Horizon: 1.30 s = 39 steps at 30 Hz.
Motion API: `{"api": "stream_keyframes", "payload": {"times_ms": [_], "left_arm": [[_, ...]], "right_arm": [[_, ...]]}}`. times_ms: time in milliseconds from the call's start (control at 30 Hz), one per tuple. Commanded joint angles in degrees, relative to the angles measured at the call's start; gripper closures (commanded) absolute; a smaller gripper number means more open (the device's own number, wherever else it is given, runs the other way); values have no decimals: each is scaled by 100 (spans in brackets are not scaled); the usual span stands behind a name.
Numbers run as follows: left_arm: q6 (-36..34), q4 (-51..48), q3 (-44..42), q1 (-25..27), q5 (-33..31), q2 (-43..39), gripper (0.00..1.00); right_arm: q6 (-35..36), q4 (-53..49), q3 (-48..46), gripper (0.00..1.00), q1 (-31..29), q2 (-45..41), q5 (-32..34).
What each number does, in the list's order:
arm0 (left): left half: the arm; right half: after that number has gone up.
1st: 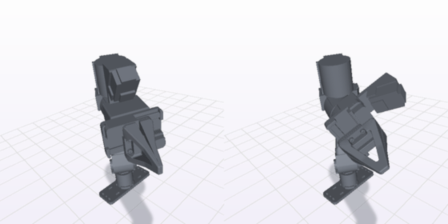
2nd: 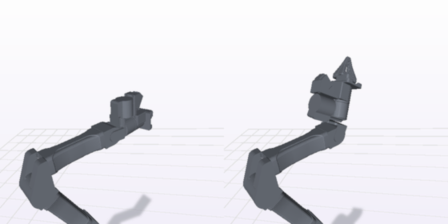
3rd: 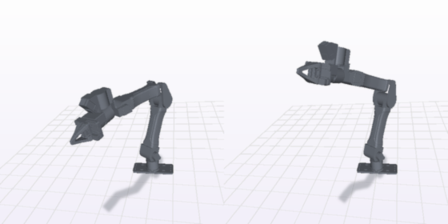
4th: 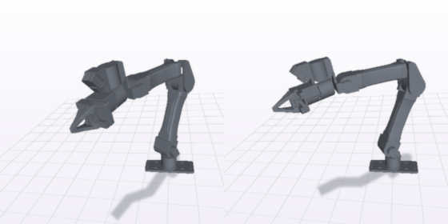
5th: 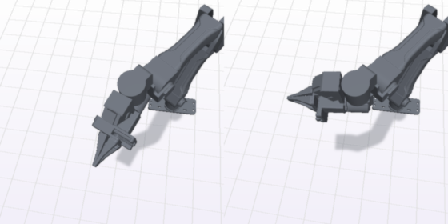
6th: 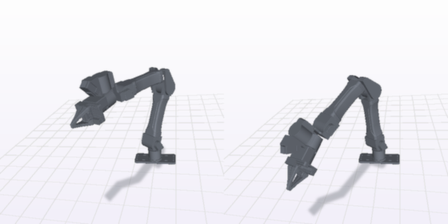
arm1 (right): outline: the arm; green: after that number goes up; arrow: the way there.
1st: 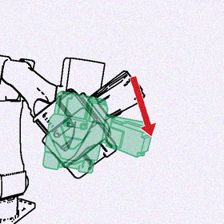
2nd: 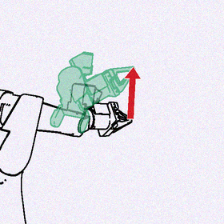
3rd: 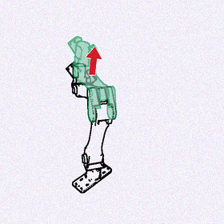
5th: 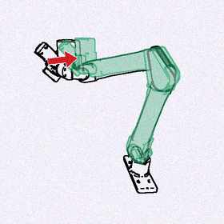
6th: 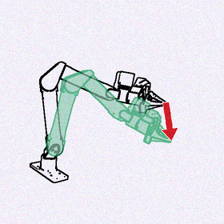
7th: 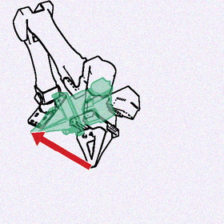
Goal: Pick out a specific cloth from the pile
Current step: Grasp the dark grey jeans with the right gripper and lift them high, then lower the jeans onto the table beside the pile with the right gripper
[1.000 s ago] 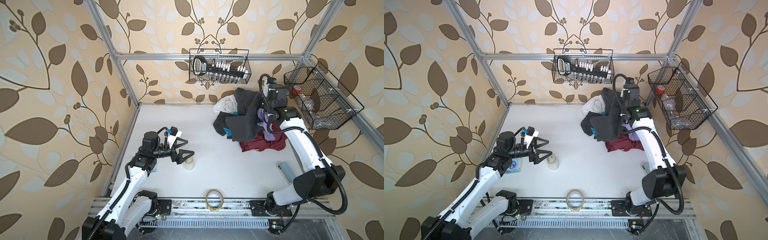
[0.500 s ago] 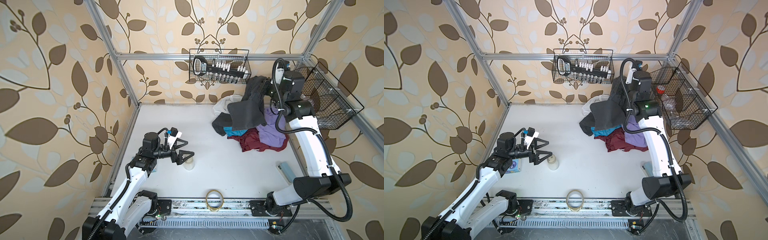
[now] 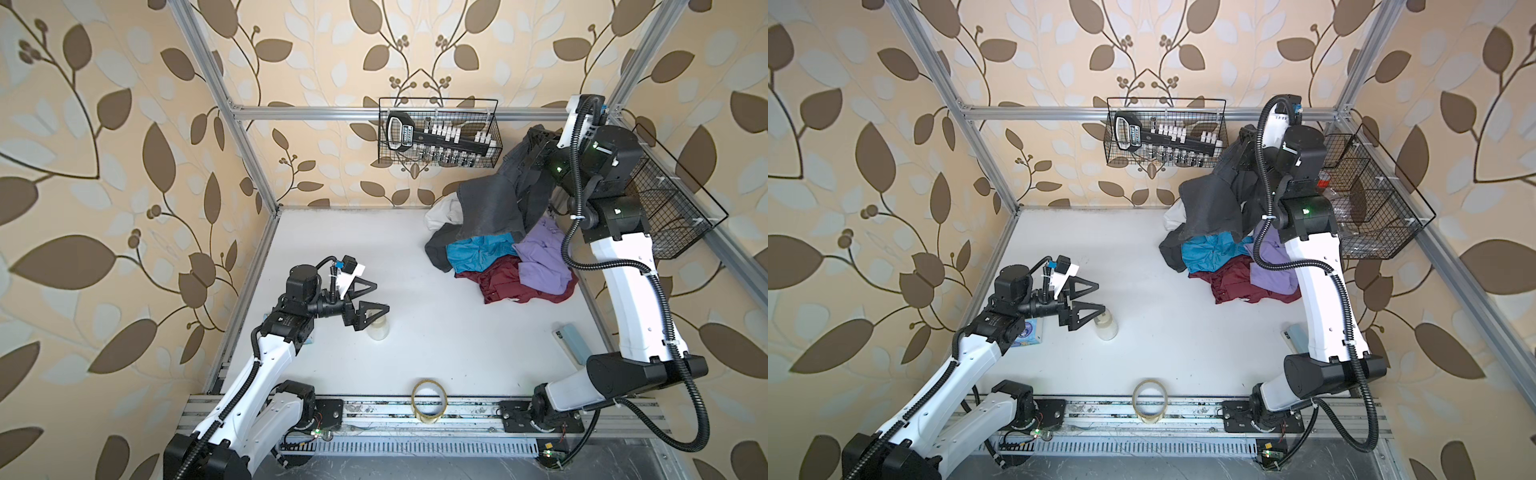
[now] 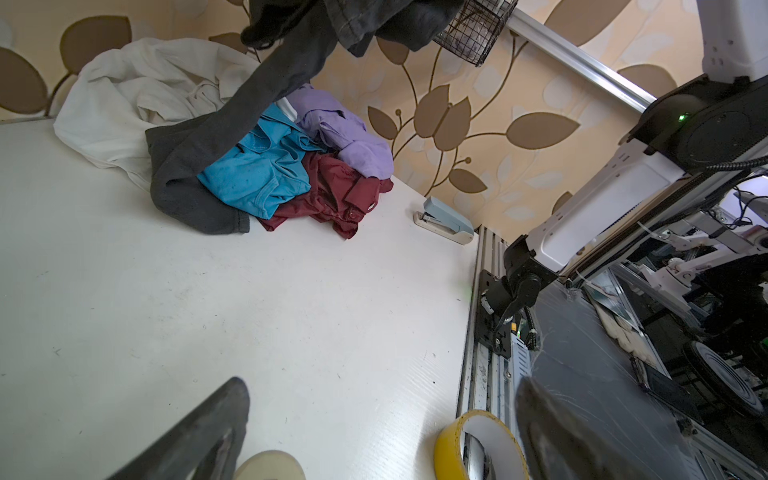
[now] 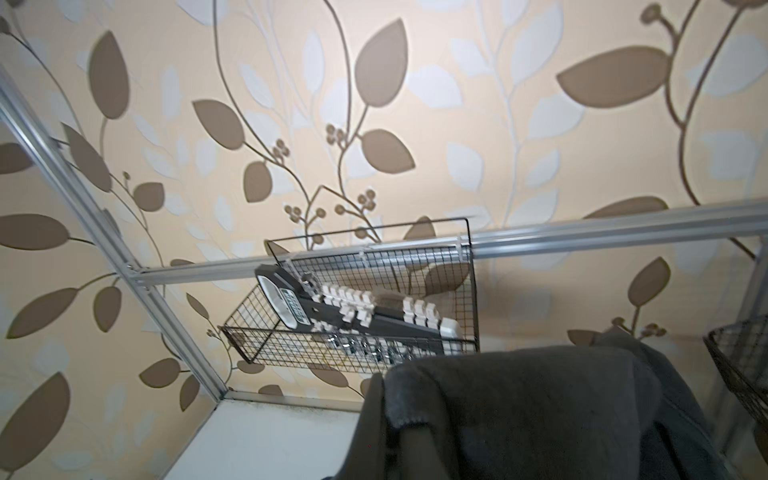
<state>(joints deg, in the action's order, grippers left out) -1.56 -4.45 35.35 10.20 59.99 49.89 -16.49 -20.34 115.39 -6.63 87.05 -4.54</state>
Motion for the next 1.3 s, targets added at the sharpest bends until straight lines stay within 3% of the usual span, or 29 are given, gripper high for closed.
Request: {"api": "stream_keyframes", "payload": {"times_ms": [0, 200, 433, 667, 900, 1100, 1267], "left_arm": [[-124, 181, -42, 44, 101, -136, 1], [-135, 172, -46, 53, 119, -151, 1], [-145, 138, -46, 61, 109, -188, 1], [-181, 113, -38, 61, 77, -139, 1], [-252, 49, -11, 61, 22, -28, 1], [-274, 41, 1, 61, -7, 39, 1], [-276, 23, 7, 61, -22, 46, 1]], "right_arm": [[-333, 792, 412, 100, -18, 84, -619], [-539, 654, 508, 100, -234, 448, -1193], [-310, 786, -278, 100, -679, 800, -1262], [-30, 786, -303, 100, -760, 1596, -1243], [524, 609, -392, 100, -833, 2272, -639], [1019, 627, -1289, 100, -1061, 2586, -326], [1456, 513, -1878, 100, -1469, 2854, 429]]}}
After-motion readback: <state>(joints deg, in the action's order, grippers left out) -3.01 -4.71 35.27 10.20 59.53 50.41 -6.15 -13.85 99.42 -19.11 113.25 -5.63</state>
